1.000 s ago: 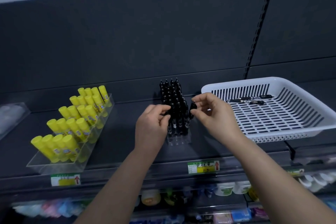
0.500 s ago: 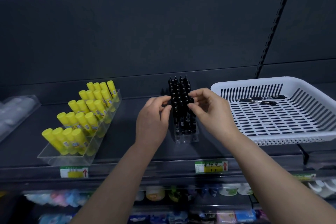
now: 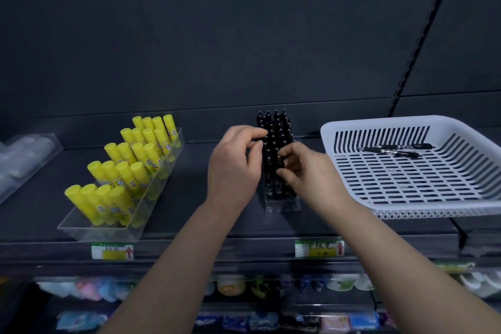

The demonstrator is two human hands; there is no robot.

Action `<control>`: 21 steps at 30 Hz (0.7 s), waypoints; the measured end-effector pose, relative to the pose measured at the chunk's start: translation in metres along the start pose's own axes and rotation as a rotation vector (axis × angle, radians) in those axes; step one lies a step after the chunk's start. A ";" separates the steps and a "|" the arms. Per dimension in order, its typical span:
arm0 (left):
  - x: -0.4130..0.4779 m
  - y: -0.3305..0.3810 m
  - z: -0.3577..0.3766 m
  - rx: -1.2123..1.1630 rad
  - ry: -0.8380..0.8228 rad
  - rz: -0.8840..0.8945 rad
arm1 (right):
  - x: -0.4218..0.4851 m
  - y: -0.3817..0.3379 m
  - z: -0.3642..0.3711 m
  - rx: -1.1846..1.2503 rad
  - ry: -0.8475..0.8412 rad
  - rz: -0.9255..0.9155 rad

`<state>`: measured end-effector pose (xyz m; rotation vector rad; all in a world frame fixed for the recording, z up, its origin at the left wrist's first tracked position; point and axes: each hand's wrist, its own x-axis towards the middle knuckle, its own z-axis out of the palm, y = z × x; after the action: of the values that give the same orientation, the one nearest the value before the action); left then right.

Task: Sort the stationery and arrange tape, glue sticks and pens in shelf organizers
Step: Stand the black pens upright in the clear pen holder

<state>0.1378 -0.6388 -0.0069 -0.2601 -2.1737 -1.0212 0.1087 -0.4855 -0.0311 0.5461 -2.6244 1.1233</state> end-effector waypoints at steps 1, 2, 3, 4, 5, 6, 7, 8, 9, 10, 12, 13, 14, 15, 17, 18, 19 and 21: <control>0.002 0.002 0.001 -0.007 0.002 0.010 | 0.000 0.001 -0.002 -0.010 -0.011 0.008; 0.004 0.004 0.002 -0.013 0.005 0.019 | -0.001 0.001 -0.004 -0.006 -0.019 0.015; 0.006 0.007 0.004 -0.016 0.009 0.029 | -0.002 0.002 -0.007 0.001 -0.018 0.015; 0.008 0.010 0.006 -0.016 0.014 0.039 | -0.002 0.003 -0.011 -0.003 -0.005 0.006; 0.011 0.013 0.009 -0.015 0.016 0.047 | -0.003 0.004 -0.016 -0.028 0.014 -0.012; 0.014 0.017 0.014 -0.015 0.013 0.053 | -0.003 0.006 -0.023 -0.078 0.035 -0.034; 0.016 0.021 0.019 -0.016 0.006 0.056 | -0.002 0.010 -0.030 -0.146 0.053 -0.056; 0.019 0.026 0.024 -0.018 -0.006 0.055 | -0.001 0.015 -0.039 -0.224 0.061 -0.068; 0.021 0.031 0.031 -0.018 -0.024 0.053 | 0.000 0.022 -0.048 -0.304 0.055 -0.067; 0.024 0.037 0.039 -0.012 -0.049 0.050 | 0.000 0.030 -0.057 -0.372 0.039 -0.057; 0.028 0.049 0.058 0.030 -0.129 0.050 | -0.002 0.050 -0.075 -0.475 0.009 -0.029; 0.030 0.055 0.069 0.072 -0.183 0.057 | -0.004 0.061 -0.083 -0.521 0.000 -0.013; 0.031 0.060 0.080 0.128 -0.239 0.068 | -0.006 0.071 -0.092 -0.563 -0.007 0.004; 0.032 0.064 0.093 0.190 -0.293 0.083 | -0.009 0.082 -0.100 -0.592 -0.015 0.023; 0.034 0.071 0.118 0.297 -0.384 0.104 | -0.016 0.105 -0.117 -0.629 -0.033 0.068; 0.035 0.074 0.131 0.330 -0.423 0.104 | -0.019 0.117 -0.125 -0.645 -0.045 0.093; 0.036 0.077 0.144 0.355 -0.458 0.101 | -0.022 0.129 -0.134 -0.658 -0.056 0.118; 0.040 0.082 0.172 0.397 -0.527 0.095 | -0.028 0.151 -0.152 -0.673 -0.065 0.164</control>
<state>0.0572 -0.4619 -0.0061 -0.4796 -2.7458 -0.4781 0.0794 -0.2715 -0.0357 0.2252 -2.9005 0.2013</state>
